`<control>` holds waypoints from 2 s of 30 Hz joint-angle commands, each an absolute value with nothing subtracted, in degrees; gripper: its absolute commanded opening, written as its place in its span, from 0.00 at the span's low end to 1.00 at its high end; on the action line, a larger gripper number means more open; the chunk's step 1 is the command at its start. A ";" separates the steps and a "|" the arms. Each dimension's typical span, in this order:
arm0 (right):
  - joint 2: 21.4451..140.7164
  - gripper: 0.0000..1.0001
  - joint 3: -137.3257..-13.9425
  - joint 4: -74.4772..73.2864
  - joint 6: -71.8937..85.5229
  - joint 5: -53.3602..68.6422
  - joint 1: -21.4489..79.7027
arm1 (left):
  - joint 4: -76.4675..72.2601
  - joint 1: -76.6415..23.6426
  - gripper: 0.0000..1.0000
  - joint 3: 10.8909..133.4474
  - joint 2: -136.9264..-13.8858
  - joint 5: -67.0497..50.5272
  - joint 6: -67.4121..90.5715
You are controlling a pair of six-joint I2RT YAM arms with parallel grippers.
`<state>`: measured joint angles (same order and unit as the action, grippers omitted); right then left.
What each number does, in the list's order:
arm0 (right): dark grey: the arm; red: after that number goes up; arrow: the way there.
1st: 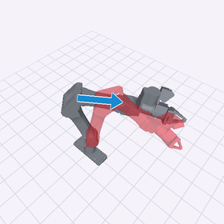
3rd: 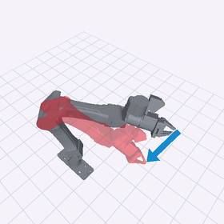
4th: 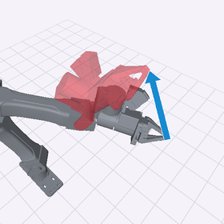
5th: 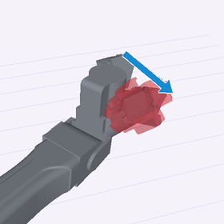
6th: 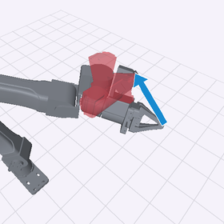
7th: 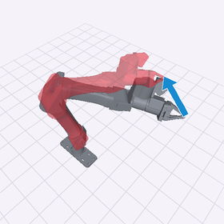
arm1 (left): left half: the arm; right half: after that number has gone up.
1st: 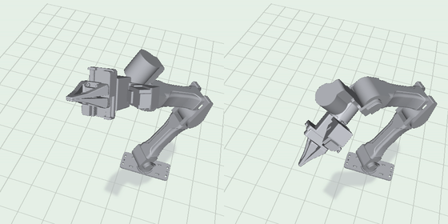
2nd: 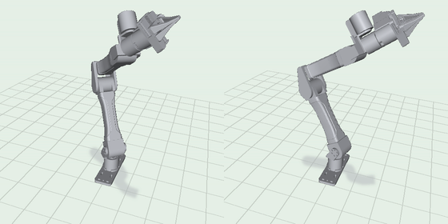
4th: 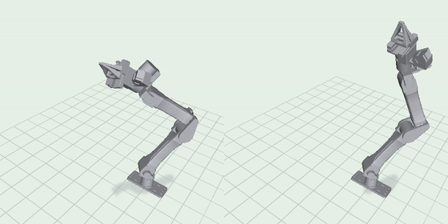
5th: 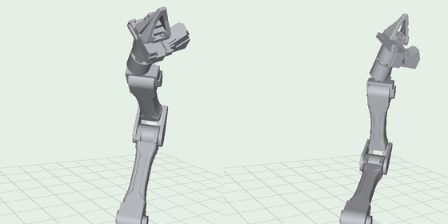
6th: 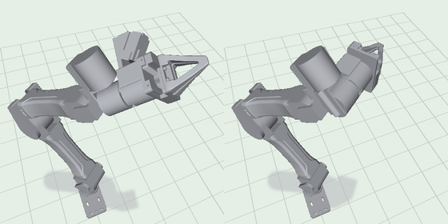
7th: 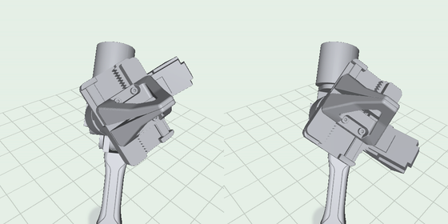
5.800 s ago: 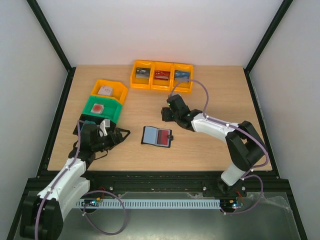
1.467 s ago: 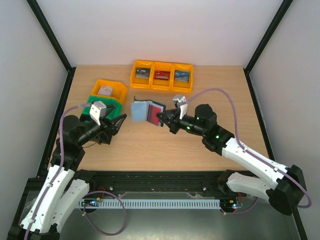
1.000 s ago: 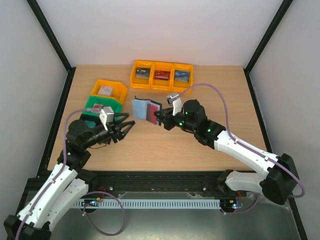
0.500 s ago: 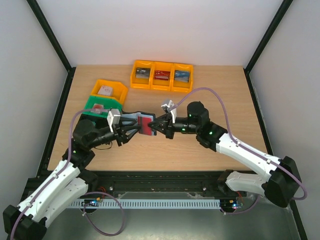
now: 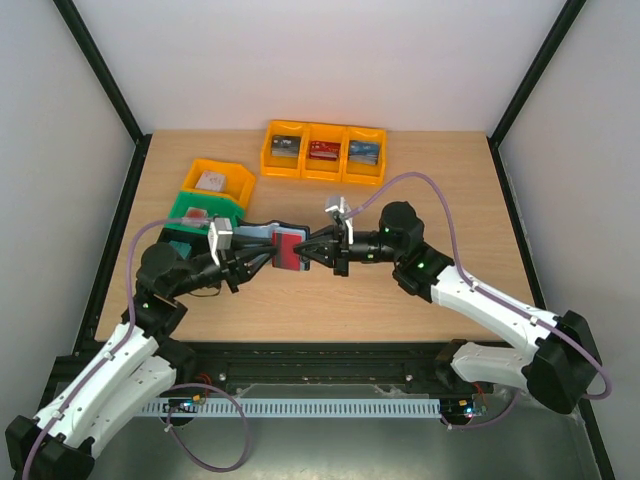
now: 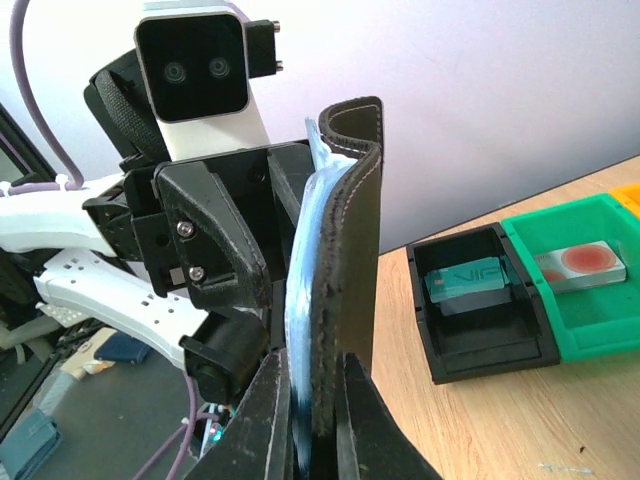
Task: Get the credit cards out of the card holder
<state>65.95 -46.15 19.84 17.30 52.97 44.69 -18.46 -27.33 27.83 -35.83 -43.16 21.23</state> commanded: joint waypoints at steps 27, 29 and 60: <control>73.96 0.02 -54.46 30.91 19.29 56.17 46.03 | -12.71 -30.76 0.02 28.41 -37.84 -55.15 12.36; 73.85 0.02 -53.82 31.02 18.73 56.23 46.00 | -12.28 -30.75 0.02 28.56 -37.39 -55.64 11.76; 70.05 0.04 -53.24 2.61 13.77 26.16 42.89 | -6.66 -23.24 0.07 23.83 -35.17 -31.45 14.91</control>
<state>68.62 -48.90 15.25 14.22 46.30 43.16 -13.56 -23.57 24.93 -34.63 -44.95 18.81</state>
